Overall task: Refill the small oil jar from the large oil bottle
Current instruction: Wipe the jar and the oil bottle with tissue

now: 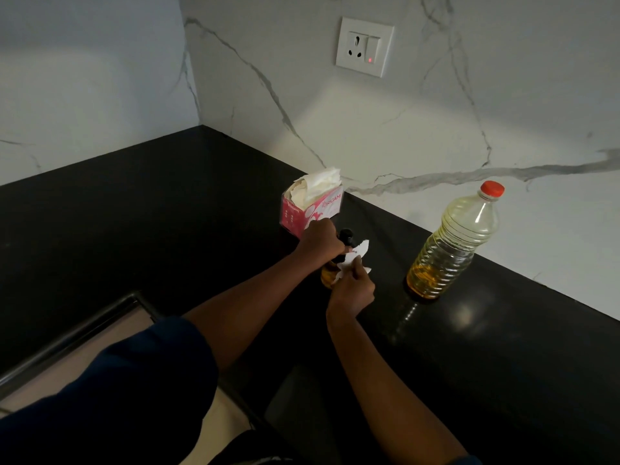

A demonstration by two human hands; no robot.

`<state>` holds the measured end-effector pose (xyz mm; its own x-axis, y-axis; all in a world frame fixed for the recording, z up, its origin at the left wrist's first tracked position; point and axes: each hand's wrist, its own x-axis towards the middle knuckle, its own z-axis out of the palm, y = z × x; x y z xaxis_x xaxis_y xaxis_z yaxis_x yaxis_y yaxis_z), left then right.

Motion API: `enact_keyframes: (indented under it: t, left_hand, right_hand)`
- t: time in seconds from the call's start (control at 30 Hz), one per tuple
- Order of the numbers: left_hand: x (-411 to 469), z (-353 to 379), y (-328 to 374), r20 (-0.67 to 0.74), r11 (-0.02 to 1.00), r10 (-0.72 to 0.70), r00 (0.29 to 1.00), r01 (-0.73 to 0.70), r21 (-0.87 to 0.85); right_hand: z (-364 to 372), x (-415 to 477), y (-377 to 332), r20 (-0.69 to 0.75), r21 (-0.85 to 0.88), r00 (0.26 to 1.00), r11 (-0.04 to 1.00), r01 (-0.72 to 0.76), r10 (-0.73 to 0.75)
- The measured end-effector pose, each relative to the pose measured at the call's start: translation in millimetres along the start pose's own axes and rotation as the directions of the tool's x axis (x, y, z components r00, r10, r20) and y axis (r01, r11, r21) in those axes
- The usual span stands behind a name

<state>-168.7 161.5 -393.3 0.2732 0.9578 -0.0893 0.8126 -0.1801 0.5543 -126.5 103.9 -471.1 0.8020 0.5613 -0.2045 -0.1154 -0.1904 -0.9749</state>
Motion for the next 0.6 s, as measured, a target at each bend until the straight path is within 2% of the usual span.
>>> enact_keyframes:
  t: [0.1,0.23,0.33,0.4,0.53,0.6]
  left_hand:
    - [-3,-2,3,0.026,0.999,0.024,0.999,-0.026,0.044]
    - [-1,-11,5,0.107,0.998,0.02,0.994,-0.026,0.061]
    - [0,-12,4,0.113,0.995,0.009,0.994,-0.021,0.1]
    - [-1,-10,4,0.094,0.993,0.015,0.995,-0.026,0.116]
    - [-3,-11,7,0.126,0.99,0.103,0.987,-0.114,0.078]
    - [-2,-12,8,0.14,0.986,0.127,0.982,-0.14,0.092]
  right_hand:
    - [0,8,0,0.015,-0.07,0.999,0.996,0.051,-0.051]
    - [-2,18,16,0.047,-0.17,0.996,0.983,-0.072,0.081]
    - [-3,12,22,0.061,-0.203,0.994,0.976,-0.078,0.092]
    - [-2,2,18,0.048,-0.191,0.998,0.981,-0.033,0.043]
    - [-1,-9,2,0.052,-0.201,0.989,0.968,0.148,-0.141]
    - [1,-5,-4,0.061,-0.192,0.985,0.967,0.168,-0.159]
